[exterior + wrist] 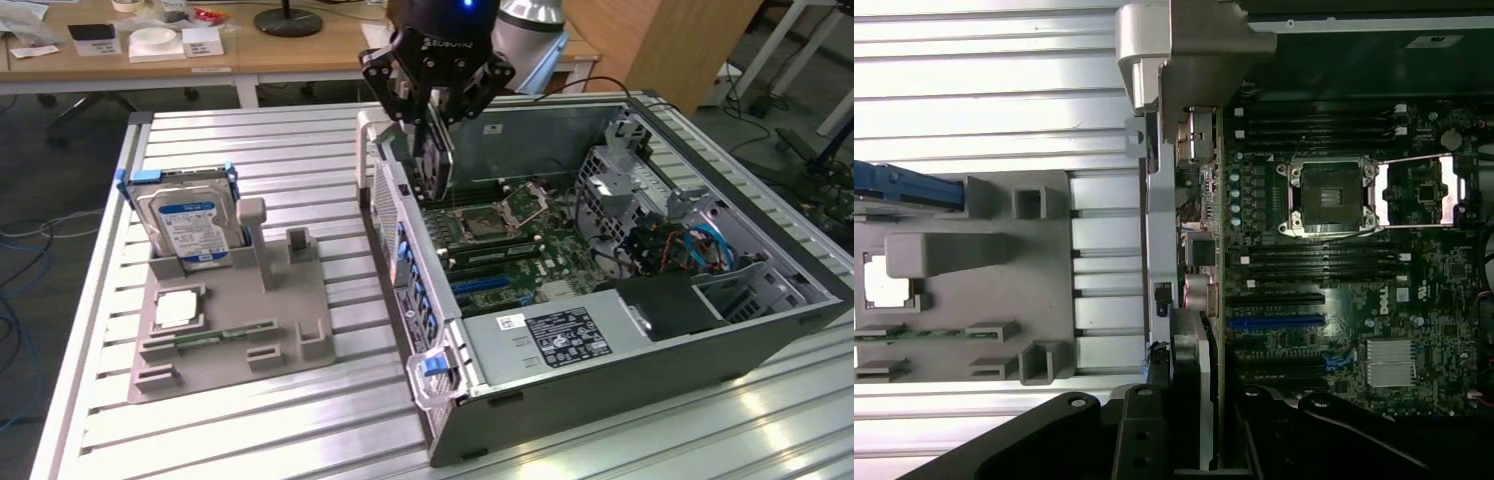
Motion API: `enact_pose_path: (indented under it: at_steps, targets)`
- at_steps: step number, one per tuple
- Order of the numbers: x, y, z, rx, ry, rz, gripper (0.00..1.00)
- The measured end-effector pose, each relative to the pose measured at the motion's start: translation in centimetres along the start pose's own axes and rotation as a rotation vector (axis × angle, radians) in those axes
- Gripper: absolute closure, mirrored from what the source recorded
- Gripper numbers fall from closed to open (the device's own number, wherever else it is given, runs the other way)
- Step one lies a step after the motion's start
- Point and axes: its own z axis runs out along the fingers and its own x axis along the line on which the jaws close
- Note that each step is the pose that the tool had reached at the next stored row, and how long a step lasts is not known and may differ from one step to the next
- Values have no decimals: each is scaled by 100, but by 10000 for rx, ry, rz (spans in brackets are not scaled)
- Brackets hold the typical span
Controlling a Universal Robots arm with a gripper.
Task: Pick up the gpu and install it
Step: 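Pick up the gpu and move the gpu toward the slot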
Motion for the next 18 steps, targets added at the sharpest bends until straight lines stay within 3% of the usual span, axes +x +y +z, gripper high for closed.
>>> enact_pose_path:
  at_steps: [18]
  targets:
    - [-263, 13, 0, 0, 0, -2, 72]
